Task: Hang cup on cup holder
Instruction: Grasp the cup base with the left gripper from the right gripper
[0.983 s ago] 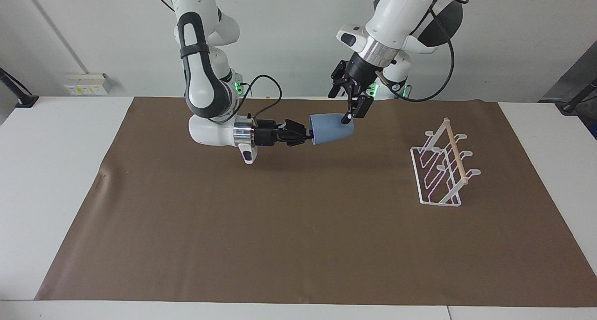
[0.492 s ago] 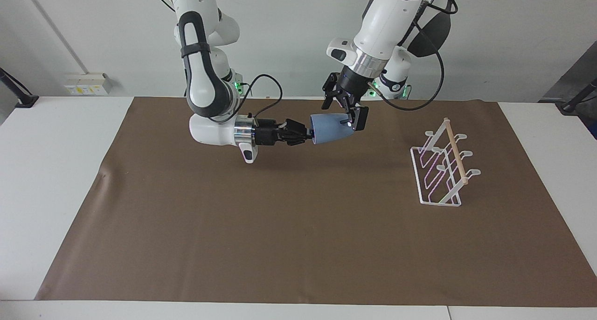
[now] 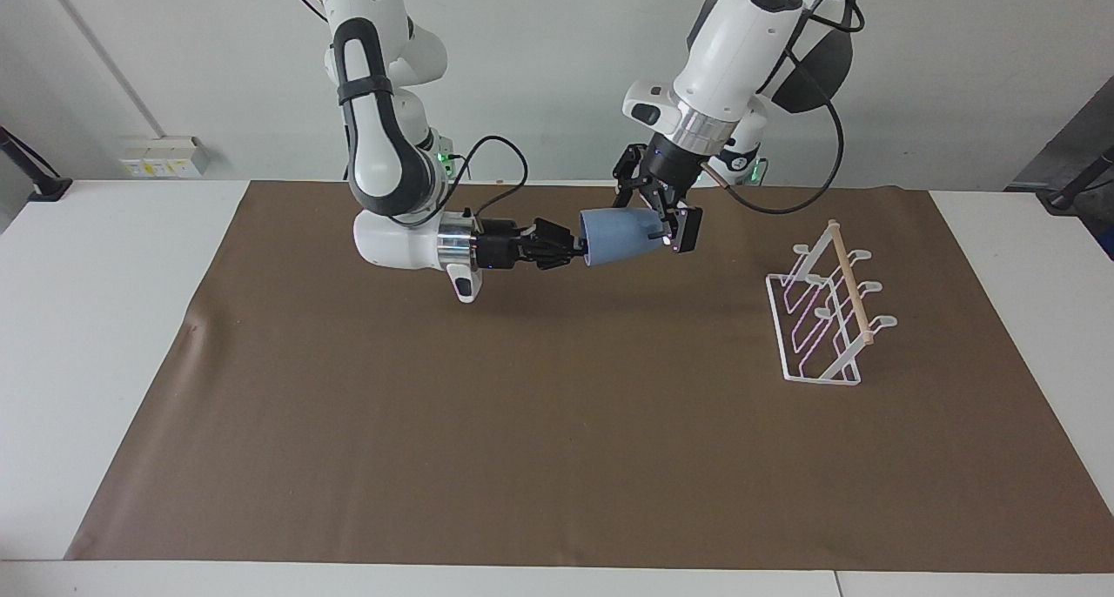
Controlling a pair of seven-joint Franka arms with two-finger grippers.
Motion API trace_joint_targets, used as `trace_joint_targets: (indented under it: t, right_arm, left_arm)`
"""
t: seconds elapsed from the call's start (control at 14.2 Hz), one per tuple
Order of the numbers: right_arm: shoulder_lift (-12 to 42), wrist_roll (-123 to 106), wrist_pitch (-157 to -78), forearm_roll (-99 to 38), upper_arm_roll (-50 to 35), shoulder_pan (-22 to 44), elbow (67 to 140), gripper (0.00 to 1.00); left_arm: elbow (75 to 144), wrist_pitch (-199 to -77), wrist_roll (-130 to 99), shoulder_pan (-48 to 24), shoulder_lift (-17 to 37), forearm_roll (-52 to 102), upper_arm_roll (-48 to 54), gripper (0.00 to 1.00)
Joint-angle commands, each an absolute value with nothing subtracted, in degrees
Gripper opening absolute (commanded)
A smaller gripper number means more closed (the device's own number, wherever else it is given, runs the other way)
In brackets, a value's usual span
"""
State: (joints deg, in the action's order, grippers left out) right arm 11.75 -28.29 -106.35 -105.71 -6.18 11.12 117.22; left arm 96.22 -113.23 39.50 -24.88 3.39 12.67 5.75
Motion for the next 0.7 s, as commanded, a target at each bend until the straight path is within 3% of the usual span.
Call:
trace_joint_targets:
  t: [0.0,0.63]
  right_arm:
    - [10.1,-27.1,-106.2,-107.1,-6.4,10.6,117.3,0.0]
    - [10.1,-27.0,-106.5,-107.1,-6.4,10.7,117.3,0.0]
  left_arm:
    - [97.1,-111.5,38.8,-24.2,2.5,12.0,6.0,1.0]
    - [96.2,-112.1,38.7,-24.3,2.2,11.9,6.5,1.0]
